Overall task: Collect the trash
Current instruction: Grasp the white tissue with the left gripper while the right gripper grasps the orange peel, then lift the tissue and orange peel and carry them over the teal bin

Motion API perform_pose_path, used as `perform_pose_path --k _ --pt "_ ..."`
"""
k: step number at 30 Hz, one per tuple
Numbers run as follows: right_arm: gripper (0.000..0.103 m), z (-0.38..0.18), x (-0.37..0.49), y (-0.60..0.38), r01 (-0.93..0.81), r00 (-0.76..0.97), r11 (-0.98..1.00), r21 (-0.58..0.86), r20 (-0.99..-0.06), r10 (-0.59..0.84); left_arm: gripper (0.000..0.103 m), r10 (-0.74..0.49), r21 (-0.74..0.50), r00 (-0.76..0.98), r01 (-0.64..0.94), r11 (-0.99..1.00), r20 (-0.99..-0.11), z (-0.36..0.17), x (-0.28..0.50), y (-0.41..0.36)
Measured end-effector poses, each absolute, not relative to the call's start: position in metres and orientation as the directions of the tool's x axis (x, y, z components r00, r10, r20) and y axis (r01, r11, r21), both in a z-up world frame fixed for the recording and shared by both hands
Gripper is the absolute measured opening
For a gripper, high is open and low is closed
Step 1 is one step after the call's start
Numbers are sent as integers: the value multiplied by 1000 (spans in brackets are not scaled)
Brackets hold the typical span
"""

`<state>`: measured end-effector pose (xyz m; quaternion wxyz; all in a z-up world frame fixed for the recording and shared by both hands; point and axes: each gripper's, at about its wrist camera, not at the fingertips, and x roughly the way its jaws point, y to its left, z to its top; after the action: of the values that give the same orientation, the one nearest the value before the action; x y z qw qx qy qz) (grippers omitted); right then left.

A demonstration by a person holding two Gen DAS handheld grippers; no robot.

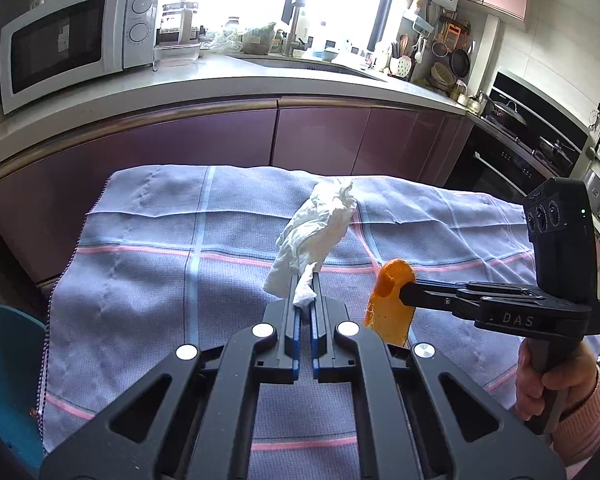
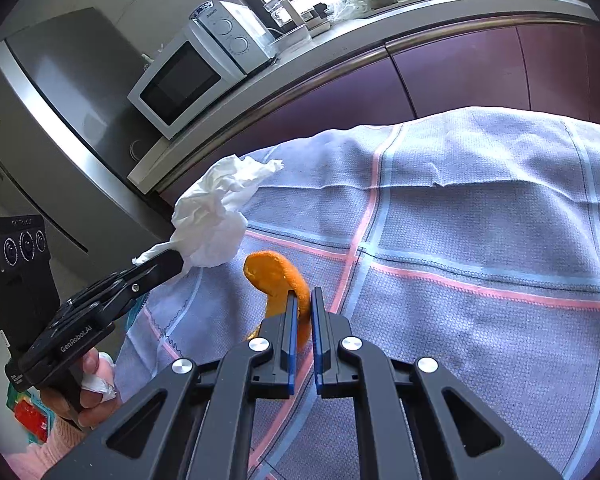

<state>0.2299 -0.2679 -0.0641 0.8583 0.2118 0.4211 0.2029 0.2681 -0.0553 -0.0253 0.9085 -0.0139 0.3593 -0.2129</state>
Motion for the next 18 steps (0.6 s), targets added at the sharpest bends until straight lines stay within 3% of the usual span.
perform_pose_path --k 18 --pt "6 -45 214 -250 -224 564 800 557 -596 572 4 -380 -200 696 329 923 -610 -15 210 -3"
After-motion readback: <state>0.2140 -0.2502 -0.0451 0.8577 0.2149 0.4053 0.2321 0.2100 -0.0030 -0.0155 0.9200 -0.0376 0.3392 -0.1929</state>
